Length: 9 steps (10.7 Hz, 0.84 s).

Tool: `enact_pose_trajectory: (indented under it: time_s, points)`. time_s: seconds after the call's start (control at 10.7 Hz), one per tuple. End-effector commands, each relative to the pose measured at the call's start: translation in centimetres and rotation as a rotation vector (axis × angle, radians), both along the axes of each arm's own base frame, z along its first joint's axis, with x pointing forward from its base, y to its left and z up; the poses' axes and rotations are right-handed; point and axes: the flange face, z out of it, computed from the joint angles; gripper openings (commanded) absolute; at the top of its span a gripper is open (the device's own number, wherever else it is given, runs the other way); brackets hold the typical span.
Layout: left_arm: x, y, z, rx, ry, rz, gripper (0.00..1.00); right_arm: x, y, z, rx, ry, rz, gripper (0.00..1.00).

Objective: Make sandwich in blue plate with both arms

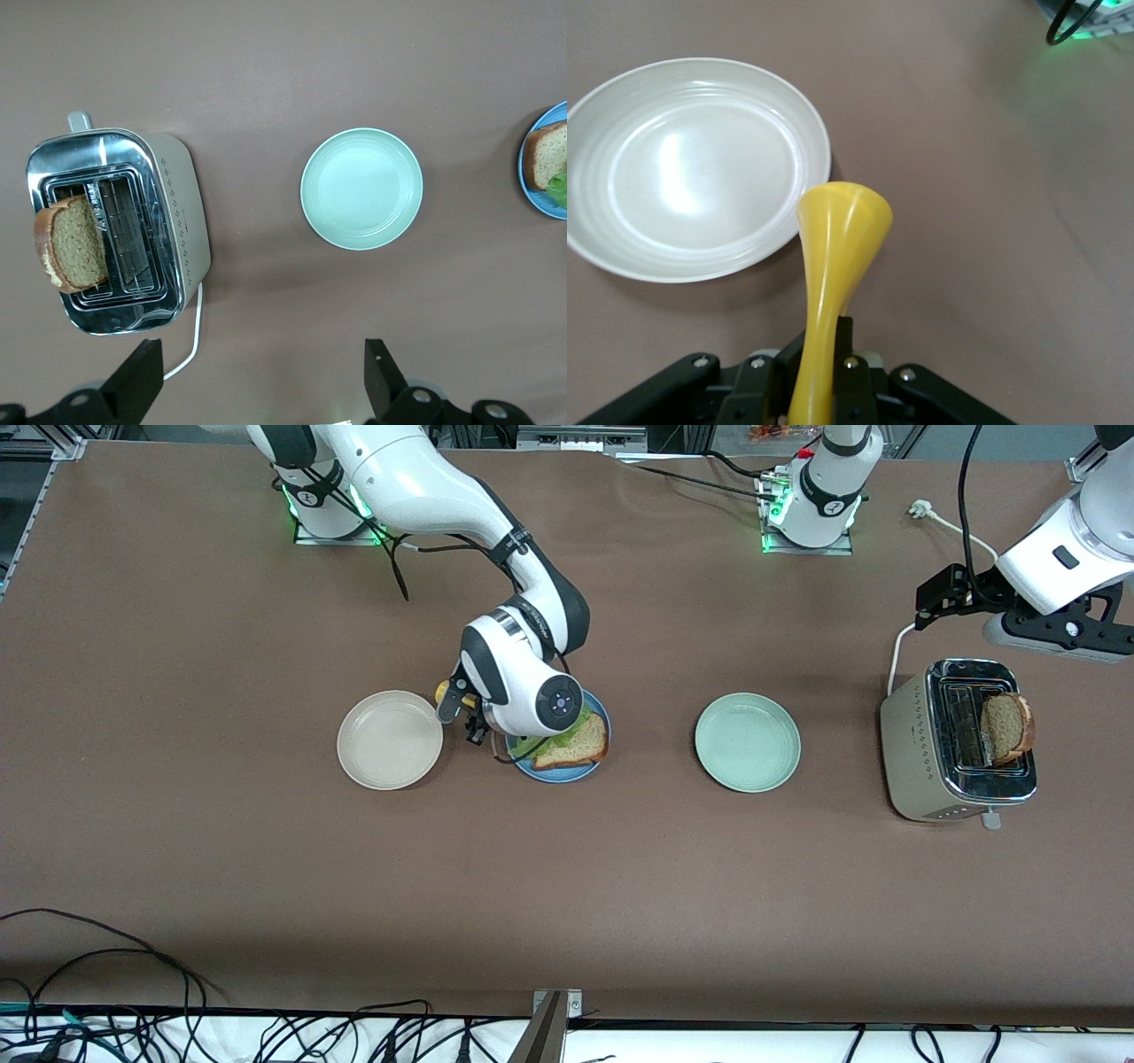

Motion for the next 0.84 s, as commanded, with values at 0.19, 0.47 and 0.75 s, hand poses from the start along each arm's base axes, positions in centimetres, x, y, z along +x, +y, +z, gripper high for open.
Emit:
enact_pose_trajectory:
  time_s: [0.19, 0.47, 0.75]
  points:
    - [0.1, -0.2, 0.4, -0.022, -0.007, -0.004, 1.00, -0.9, -1.6, -0.9, -0.134, 0.095, 0.000, 0.00]
    - [0.1, -0.1, 0.4, -0.020, -0.007, -0.002, 1.00, 2.4, -7.1, 0.7, -0.160, 0.154, -0.009, 0.00]
    - [0.1, -0.1, 0.4, -0.020, -0.007, -0.002, 1.00, 7.1, -14.0, 3.3, -0.117, 0.164, 0.003, 0.00]
